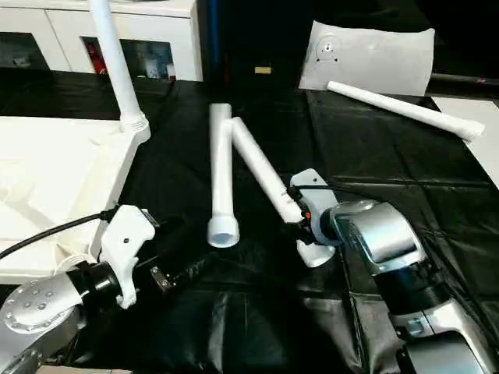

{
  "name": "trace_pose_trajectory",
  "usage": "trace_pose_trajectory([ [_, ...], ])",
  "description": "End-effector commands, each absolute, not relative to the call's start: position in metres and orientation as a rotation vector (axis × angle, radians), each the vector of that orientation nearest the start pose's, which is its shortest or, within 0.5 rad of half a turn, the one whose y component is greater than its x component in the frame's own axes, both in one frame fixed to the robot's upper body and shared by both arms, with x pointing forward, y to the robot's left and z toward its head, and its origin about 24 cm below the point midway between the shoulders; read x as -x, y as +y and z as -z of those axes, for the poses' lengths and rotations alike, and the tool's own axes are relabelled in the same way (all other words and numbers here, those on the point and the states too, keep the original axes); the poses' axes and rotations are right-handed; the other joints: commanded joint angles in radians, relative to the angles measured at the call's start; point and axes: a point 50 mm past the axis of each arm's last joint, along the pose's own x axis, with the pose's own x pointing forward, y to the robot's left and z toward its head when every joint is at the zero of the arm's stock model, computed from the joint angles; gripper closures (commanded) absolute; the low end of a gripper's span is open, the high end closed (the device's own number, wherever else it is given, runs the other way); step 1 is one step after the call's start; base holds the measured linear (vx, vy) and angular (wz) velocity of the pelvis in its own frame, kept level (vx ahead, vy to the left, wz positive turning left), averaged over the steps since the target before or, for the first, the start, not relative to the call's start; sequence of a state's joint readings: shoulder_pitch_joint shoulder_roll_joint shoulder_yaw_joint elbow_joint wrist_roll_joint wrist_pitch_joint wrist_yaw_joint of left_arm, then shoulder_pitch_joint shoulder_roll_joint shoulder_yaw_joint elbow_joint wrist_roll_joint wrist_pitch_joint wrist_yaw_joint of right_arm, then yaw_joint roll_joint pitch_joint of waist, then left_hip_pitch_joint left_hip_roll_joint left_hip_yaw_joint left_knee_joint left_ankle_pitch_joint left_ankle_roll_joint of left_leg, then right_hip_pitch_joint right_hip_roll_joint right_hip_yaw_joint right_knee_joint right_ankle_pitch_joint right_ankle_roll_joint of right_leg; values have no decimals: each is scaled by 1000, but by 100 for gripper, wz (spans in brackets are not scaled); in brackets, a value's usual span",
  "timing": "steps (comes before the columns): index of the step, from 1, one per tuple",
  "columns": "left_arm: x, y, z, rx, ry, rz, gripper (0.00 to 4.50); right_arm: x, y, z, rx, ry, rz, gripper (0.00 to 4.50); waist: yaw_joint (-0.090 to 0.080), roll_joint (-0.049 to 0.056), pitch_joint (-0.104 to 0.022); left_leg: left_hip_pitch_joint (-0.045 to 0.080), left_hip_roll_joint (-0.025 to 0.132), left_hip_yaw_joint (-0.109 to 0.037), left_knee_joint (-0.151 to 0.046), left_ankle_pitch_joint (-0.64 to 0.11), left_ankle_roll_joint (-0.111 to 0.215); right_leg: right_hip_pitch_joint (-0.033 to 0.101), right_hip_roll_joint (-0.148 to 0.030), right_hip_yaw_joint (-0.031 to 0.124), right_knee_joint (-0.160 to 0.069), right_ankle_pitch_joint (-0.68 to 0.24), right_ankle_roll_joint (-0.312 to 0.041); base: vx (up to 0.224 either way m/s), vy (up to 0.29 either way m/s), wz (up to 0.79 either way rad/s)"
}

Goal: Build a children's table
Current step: Pick table leg

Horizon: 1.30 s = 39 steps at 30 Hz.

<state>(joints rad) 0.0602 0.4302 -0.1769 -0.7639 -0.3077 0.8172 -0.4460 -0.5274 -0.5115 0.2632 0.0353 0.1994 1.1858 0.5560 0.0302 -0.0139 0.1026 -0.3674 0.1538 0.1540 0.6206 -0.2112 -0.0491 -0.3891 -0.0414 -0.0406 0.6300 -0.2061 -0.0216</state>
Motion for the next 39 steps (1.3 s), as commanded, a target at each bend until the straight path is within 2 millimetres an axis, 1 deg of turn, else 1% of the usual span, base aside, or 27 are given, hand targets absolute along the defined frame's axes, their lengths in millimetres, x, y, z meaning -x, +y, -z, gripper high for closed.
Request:
trace_pose_trajectory([
  [1,-190,118,-113,-170,238,817,0,-295,-176,-72,259,887,-554,234,0,-4,-60,6,69,-18,-77,-134,-5,41,-92,61,-90,-270,-183,0,0,0],
  [3,-190,118,-113,-170,238,818,0,-294,-176,-71,258,887,-557,248,0,-2,-62,7,70,-18,-77,-139,-8,40,-92,60,-89,-261,-186,0,0,0],
  [4,-190,118,-113,-173,234,818,0,-294,-180,-68,252,895,-545,251,-1,-8,-64,7,70,-18,-77,-136,-8,42,-91,59,-87,-244,-190,0,0,0],
  [5,-190,117,-113,-174,232,819,0,-294,-183,-67,249,899,-534,251,-1,-9,-65,6,69,-17,-77,-138,-8,43,-92,60,-87,-248,-190,0,0,0],
  [7,-190,117,-113,-174,229,818,0,-293,-186,-66,249,903,-523,255,0,-8,-65,8,70,-17,-77,-145,-10,41,-92,60,-89,-260,-189,0,0,0],
  [9,-190,117,-112,-172,227,816,0,-293,-188,-66,240,903,-506,255,0,-11,-67,8,69,-17,-76,-147,-12,42,-92,60,-90,-266,-186,0,0,0],
  [15,-193,115,-109,-164,221,790,0,-293,-195,-69,202,863,-422,255,0,-11,-71,7,68,-16,-76,-138,-17,44,-91,59,-88,-250,-181,0,0,0],
  [17,-197,114,-110,-155,199,758,0,-295,-195,-73,176,799,-395,256,0,-13,-72,7,67,-16,-75,-132,-17,44,-90,59,-88,-244,-180,0,0,0],
  [19,-204,115,-112,-145,157,687,0,-296,-194,-78,154,717,-376,256,1,-10,-72,5,68,-15,-75,-134,-16,44,-91,60,-90,-241,-174,0,0,0],
  [20,-207,116,-112,-135,144,645,0,-297,-193,-82,158,666,-374,256,1,-12,-74,5,69,-15,-74,-130,-15,45,-91,60,-89,-231,-174,0,0,0],
  [21,-211,117,-112,-130,137,607,0,-297,-191,-85,159,620,-375,256,1,-10,-73,6,69,-16,-75,-129,-15,45,-91,59,-89,-227,-173,0,0,0],
  [22,-211,117,-112,-130,137,607,0,-297,-191,-85,159,620,-375,256,0,-11,-74,5,68,-16,-74,-127,-13,45,-90,59,-88,-218,-174,0,0,0],
  [23,-218,122,-110,-127,125,521,0,-296,-189,-93,138,542,-357,256,0,-12,-75,5,68,-16,-75,-126,-11,47,-89,58,-87,-214,-174,0,0,0],
  [24,-221,124,-110,-111,117,484,0,-296,-188,-97,123,508,-340,256,-1,-12,-72,3,67,-15,-75,-128,-8,45,-88,60,-89,-219,-166,0,0,0],
  [25,-224,126,-110,-95,106,453,0,-295,-186,-101,105,484,-330,256,-3,-9,-71,2,66,-17,-77,-123,-7,46,-88,58,-89,-216,-162,0,0,0],
  [26,-226,128,-110,-78,96,427,0,-293,-184,-104,85,464,-326,256,-4,-11,-73,4,65,-17,-76,-118,-5,46,-86,58,-88,-208,-159,0,0,0],
  [29,-230,130,-111,-65,75,374,0,-290,-179,-111,74,406,-303,256,-3,-8,-73,7,66,-19,-76,-117,-4,44,-85,57,-86,-198,-159,0,0,0],
  [30,-233,131,-112,-53,69,351,0,-290,-176,-116,84,365,-285,256,-3,-5,-70,7,66,-18,-77,-124,-5,41,-86,59,-89,-202,-158,0,0,0],
  [31,-234,131,-112,-46,66,336,0,-289,-173,-119,92,336,-272,256,-4,-6,-71,9,67,-19,-78,-130,-9,40,-85,58,-88,-208,-156,0,0,0],
  [32,-237,132,-113,-36,65,310,0,-287,-168,-122,95,305,-276,256,-5,-7,-67,11,71,-20,-80,-138,-17,36,-81,57,-91,-208,-151,0,0,0],
  [33,-239,132,-113,-31,65,294,0,-286,-165,-124,95,289,-282,256,-5,-3,-67,14,73,-25,-82,-147,-28,37,-73,50,-88,-206,-146,0,0,0],
  [34,-242,132,-113,-19,56,273,0,-283,-160,-129,104,247,-284,256,-13,-1,-67,17,82,-33,-88,-170,-48,37,-58,40,-90,-188,-131,0,0,0],
  [35,-242,132,-113,-19,55,272,0,-283,-160,-129,104,246,-284,256,-17,3,-65,24,91,-40,-94,-190,-54,33,-48,32,-91,-185,-125,0,0,0],
  [36,-243,132,-114,-17,51,270,0,-282,-159,-130,102,241,-281,256,-30,17,-65,43,136,-74,-121,-222,-38,29,-34,10,-78,-164,-126,0,0,0],
  [37,-243,131,-114,-20,50,269,0,-282,-158,-131,96,233,-274,256,-41,33,-70,57,215,-121,-155,-211,6,21,-42,-9,-31,-121,-121,6,-51,4],
  [38,-244,131,-113,-24,50,265,0,-282,-157,-131,86,229,-263,256,-51,37,-72,60,260,-146,-174,-174,70,2,-48,-15,23,-111,-106,6,-51,4],
  [39,-244,131,-113,-25,51,263,0,-281,-157,-131,84,228,-261,256,-57,30,-74,59,262,-146,-175,-148,114,-3,-55,-13,37,-106,-106,12,-106,2],
])
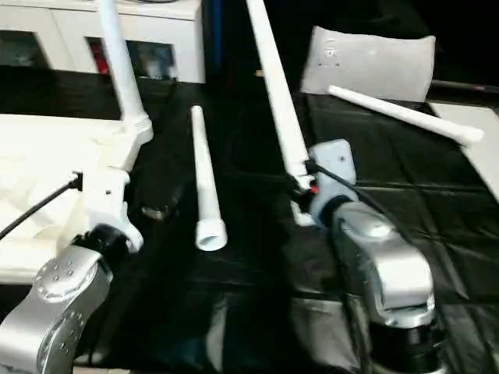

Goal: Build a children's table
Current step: Pick table leg

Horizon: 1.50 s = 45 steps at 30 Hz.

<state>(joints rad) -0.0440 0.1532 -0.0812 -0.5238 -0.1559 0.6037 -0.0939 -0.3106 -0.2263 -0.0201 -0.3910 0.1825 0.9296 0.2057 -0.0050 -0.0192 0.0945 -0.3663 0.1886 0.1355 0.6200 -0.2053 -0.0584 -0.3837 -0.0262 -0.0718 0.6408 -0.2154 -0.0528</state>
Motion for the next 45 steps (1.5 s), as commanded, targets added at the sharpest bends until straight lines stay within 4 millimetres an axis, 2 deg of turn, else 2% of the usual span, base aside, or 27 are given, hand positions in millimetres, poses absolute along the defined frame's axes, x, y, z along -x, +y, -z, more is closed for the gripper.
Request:
trace_pose_trajectory([
  [1,-244,131,-113,-23,52,260,0,-281,-157,-131,84,228,-258,256,-19,21,-62,29,171,-141,-163,-141,235,0,-79,29,31,-72,-139,3,-165,4],
  [2,-244,130,-112,-21,53,260,0,-281,-157,-131,85,229,-251,256,-24,4,-67,-24,69,-123,-126,-134,326,40,-97,30,-35,-55,-313,3,-165,4],
  [3,-244,130,-112,-21,53,260,0,-281,-157,-131,85,229,-251,256,-24,4,-67,-24,69,-123,-126,-134,326,40,-97,30,-35,-55,-313,-50,-197,29],
  [4,-244,130,-112,-22,53,259,0,-281,-157,-130,84,231,-247,256,12,-41,-81,-69,-84,17,144,-145,257,85,-166,2,-179,-296,-455,-56,-215,41],
  [5,-243,131,-112,-23,55,257,0,-281,-158,-130,87,236,-240,256,16,-21,-62,-90,-57,13,163,-112,183,88,-192,-19,-183,-361,-384,-56,-215,41],
  [8,-241,132,-112,-22,58,247,0,-280,-161,-128,114,247,-237,256,1,23,-63,-51,21,-27,38,-126,194,114,-154,-118,-190,-338,-127,-24,-207,52],
  [9,-241,132,-112,-23,58,247,0,-280,-161,-128,116,247,-237,256,-2,48,-75,-11,81,-90,-9,-74,233,103,-106,-147,-159,-260,-71,-32,-205,71],
  [10,-240,132,-112,-23,59,244,0,-280,-161,-127,120,251,-240,256,-40,55,-76,55,257,-259,-94,-6,384,-19,-59,-81,70,-247,10,-22,-207,73],
  [12,-239,132,-111,-23,62,240,0,-279,-162,-126,136,264,-253,256,-33,45,-63,44,178,-261,-68,114,497,-96,-54,31,161,-274,-46,-23,-210,70],
  [15,-236,132,-110,-27,71,238,0,-279,-163,-124,159,276,-264,256,-21,11,-61,-9,-3,-201,-102,-101,414,-7,-26,52,38,-171,-272,-76,-257,58],
  [16,-235,132,-110,-28,72,238,0,-279,-163,-124,157,277,-262,256,21,-24,-45,-88,-115,-88,79,-139,317,42,-132,56,-121,-278,-483,-126,-290,40],
  [17,-235,132,-109,-24,73,241,0,-279,-163,-124,157,276,-261,256,38,-36,-56,-104,-89,-5,246,-157,218,73,-194,30,-157,-428,-480,-126,-290,40],
  [20,-234,132,-110,-24,74,246,0,-279,-163,-124,159,275,-259,256,24,-29,-35,-94,-37,3,213,-197,131,95,-239,-25,-164,-523,-301,-87,-272,41],
  [21,-234,132,-109,-23,77,246,0,-277,-162,-122,150,279,-252,256,5,12,-40,9,-12,-8,116,-268,114,54,-178,-14,-187,-514,-198,-74,-226,48],
  [23,-233,132,-109,-24,80,246,0,-276,-162,-120,135,285,-243,256,2,61,-55,80,238,-160,-91,-226,152,43,-69,-88,-35,-278,-14,-88,-242,29],
  [24,-232,132,-108,-26,84,247,0,-274,-163,-118,136,299,-241,256,-22,35,-75,114,325,-201,-112,-57,188,-64,-79,-26,128,-250,73,-63,-268,10],
  [25,-232,133,-108,-28,84,247,0,-273,-163,-117,139,302,-241,256,-14,39,-68,98,263,-161,-83,149,285,-103,-96,29,156,-161,30,-56,-244,11],
  [28,-232,133,-108,-29,86,245,0,-272,-164,-117,140,305,-240,256,-13,-20,-70,2,30,-34,-61,35,426,-10,-59,53,-6,31,-274,-72,-276,1],
  [29,-232,133,-108,-30,86,244,0,-272,-164,-117,140,305,-240,256,28,-66,-84,-76,-116,37,176,-147,339,64,-122,85,-117,-47,-413,-82,-317,-12],
  [33,-233,135,-107,-23,105,229,0,-273,-168,-119,160,307,-232,256,21,-52,-52,-67,-101,11,184,-175,105,68,-167,80,-136,-161,-294,-76,-320,-5],
  [34,-234,137,-106,-40,118,229,0,-277,-174,-121,187,311,-220,256,15,-21,-31,-35,-78,-18,98,-127,152,71,-186,95,-197,-410,-29,-111,-221,-3],
  [36,-234,137,-106,-53,120,235,0,-278,-177,-121,195,314,-214,256,-5,14,-17,-18,31,-96,-31,-187,211,60,-128,29,-201,-530,187,-119,-207,-9],
  [37,-234,137,-106,-68,121,246,0,-280,-180,-123,200,316,-207,256,-13,42,-50,19,184,-184,-95,-295,264,66,-122,30,-39,-305,188,-81,-179,-15],
  [38,-234,137,-106,-74,125,259,0,-285,-186,-125,222,317,-196,256,-21,35,-46,49,177,-163,-100,-296,291,0,-140,69,31,-63,107,-81,-179,-15],
  [40,-234,137,-107,-76,130,290,0,-292,-198,-130,263,319,-169,256,-9,0,-28,16,73,-93,-78,-327,224,9,-138,108,-25,-56,54,-78,-152,10],
  [41,-234,137,-108,-71,130,309,0,-295,-203,-131,278,321,-158,256,23,-26,-26,-2,-50,-42,45,-123,105,29,-200,143,-163,-715,215,-102,-143,3],
  [45,-230,131,-114,-72,138,438,0,-306,-229,-138,355,344,-93,256,25,-9,-26,9,-10,-48,-40,-118,86,25,-116,85,-148,-645,75,-60,-74,0],
])
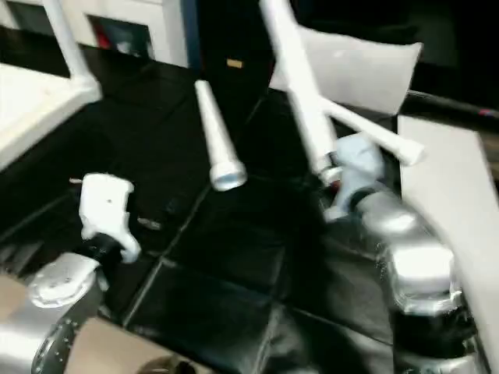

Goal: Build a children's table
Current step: Pick table leg

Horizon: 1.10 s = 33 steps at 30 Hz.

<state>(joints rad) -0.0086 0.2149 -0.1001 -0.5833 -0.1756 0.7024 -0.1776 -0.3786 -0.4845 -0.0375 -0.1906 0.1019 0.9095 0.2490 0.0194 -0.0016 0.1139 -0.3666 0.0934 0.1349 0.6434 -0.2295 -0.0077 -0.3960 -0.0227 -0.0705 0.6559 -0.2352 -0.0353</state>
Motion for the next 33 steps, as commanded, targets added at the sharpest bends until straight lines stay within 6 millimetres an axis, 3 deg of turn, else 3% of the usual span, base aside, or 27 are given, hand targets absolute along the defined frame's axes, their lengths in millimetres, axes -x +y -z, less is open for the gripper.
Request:
trace_pose_trajectory([
  [1,-228,129,-116,-74,141,472,0,-309,-237,-140,379,350,-74,256,-9,-16,-49,18,112,-58,-79,-163,39,35,-109,69,-145,-482,-22,0,0,0],
  [2,-228,129,-116,-75,142,481,0,-310,-239,-140,386,352,-68,256,-9,-3,-56,13,130,-61,-86,-172,45,46,-120,71,-133,-346,-85,0,0,0],
  [3,-227,128,-117,-77,144,502,0,-311,-243,-142,401,355,-56,256,-9,1,-55,16,137,-60,-89,-176,46,43,-123,71,-133,-308,-111,0,0,0],
  [4,-225,126,-120,-78,141,534,0,-316,-253,-145,433,362,-33,256,-11,1,-52,11,138,-59,-91,-192,51,51,-134,72,-134,-287,-145,-9,58,0],
  [6,-225,126,-120,-78,141,534,0,-316,-253,-145,433,362,-33,256,-12,0,-50,9,135,-55,-91,-209,44,56,-143,72,-141,-303,-170,-5,60,-1],
  [8,-224,124,-126,-88,131,580,0,-327,-273,-154,480,363,18,256,-17,-4,-54,3,133,-52,-88,-185,47,61,-147,73,-138,-277,-189,4,52,-4],
  [10,-224,123,-126,-89,130,582,0,-329,-274,-154,482,371,18,256,-17,-12,-54,0,130,-44,-85,-158,61,64,-151,77,-139,-260,-197,0,0,0],
  [14,-223,123,-124,-96,148,593,0,-333,-270,-136,524,477,-48,256,-15,-6,-58,-2,128,-40,-79,-119,94,65,-148,75,-139,-245,-215,0,0,0],
  [15,-222,124,-123,-101,159,602,0,-337,-268,-125,522,524,-64,256,-13,2,-59,0,128,-41,-77,-122,94,64,-148,75,-138,-246,-222,0,0,0],
  [17,-222,124,-122,-105,169,611,0,-341,-267,-115,556,567,-82,256,-17,-4,-61,-1,123,-37,-74,-128,96,64,-148,73,-142,-268,-232,0,0,0],
  [19,-222,124,-122,-113,175,623,0,-346,-269,-108,600,592,-86,256,-10,0,-62,1,126,-34,-73,-122,93,62,-144,71,-145,-282,-227,0,0,0],
  [23,-222,124,-121,-122,186,638,0,-352,-273,-92,674,678,-100,256,-12,-1,-67,-2,129,-32,-72,-115,97,64,-143,69,-135,-240,-249,0,0,0],
  [24,-220,124,-120,-121,192,650,0,-353,-277,-87,710,716,-101,256,-12,-8,-68,-3,130,-31,-72,-113,97,65,-144,69,-135,-239,-249,0,0,0],
  [27,-216,123,-119,-122,200,680,0,-357,-281,-89,766,730,-95,256,-11,-2,-69,-3,132,-31,-72,-110,97,64,-145,69,-131,-222,-262,0,0,0],
  [28,-215,122,-119,-121,202,687,0,-359,-281,-92,768,728,-99,256,-11,-13,-69,-5,131,-30,-72,-111,101,67,-147,70,-131,-230,-260,0,0,0],
  [33,-211,123,-118,-124,208,693,0,-364,-280,-98,826,748,-194,256,-12,-14,-67,-5,131,-28,-71,-122,108,62,-144,67,-131,-264,-249,0,0,0],
])
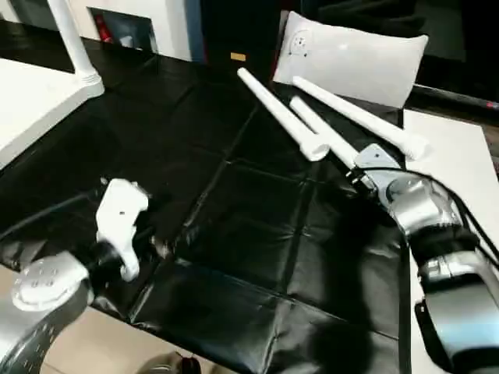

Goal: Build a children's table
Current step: Pick table leg

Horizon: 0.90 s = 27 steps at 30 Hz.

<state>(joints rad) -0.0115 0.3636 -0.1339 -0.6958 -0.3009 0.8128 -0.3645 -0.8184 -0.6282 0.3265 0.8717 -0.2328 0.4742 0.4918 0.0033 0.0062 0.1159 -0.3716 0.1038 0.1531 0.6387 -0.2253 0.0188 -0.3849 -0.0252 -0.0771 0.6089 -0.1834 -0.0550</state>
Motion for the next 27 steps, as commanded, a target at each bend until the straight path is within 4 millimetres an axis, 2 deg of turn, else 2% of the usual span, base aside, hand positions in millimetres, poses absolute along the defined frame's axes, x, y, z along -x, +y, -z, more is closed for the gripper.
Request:
trace_pose_trajectory([
  [1,-211,123,-118,-126,209,692,0,-366,-279,-101,853,750,-220,256,4,-22,-67,0,119,-45,-66,-138,82,52,-144,75,-88,-341,-224,0,0,0],
  [2,-211,123,-118,-127,208,691,0,-367,-278,-102,864,747,-231,256,4,-22,-68,1,119,-45,-65,-142,80,50,-144,75,-87,-350,-224,0,0,0],
  [3,-211,124,-118,-128,208,690,0,-368,-277,-104,875,743,-240,256,2,-28,-67,2,120,-43,-66,-142,81,49,-142,76,-90,-358,-219,0,0,0],
  [5,-211,125,-118,-132,207,683,0,-370,-273,-106,890,742,-277,256,3,-23,-68,2,122,-45,-67,-137,80,48,-140,75,-85,-349,-218,0,0,0],
  [9,-213,126,-117,-133,207,673,0,-370,-260,-105,907,749,-381,256,4,-24,-70,0,125,-47,-68,-113,96,51,-141,76,-79,-291,-230,0,0,0],
  [12,-213,127,-115,-135,213,664,0,-366,-245,-102,920,753,-482,256,4,-24,-67,-2,125,-46,-69,-125,98,52,-142,78,-82,-313,-221,0,0,0],
  [16,-220,136,-115,-157,217,578,0,-360,-229,-99,922,746,-592,256,5,-23,-68,4,127,-48,-71,-140,90,49,-141,79,-86,-347,-205,0,0,0],
  [23,-225,142,-119,-171,197,536,0,-353,-210,-103,855,691,-647,256,7,-17,-68,4,129,-51,-72,-118,92,49,-140,80,-83,-302,-215,0,0,0],
  [27,-226,144,-119,-177,196,513,0,-351,-209,-104,836,675,-623,256,8,-18,-67,5,129,-52,-73,-127,86,50,-143,80,-85,-318,-213,0,0,0],
])
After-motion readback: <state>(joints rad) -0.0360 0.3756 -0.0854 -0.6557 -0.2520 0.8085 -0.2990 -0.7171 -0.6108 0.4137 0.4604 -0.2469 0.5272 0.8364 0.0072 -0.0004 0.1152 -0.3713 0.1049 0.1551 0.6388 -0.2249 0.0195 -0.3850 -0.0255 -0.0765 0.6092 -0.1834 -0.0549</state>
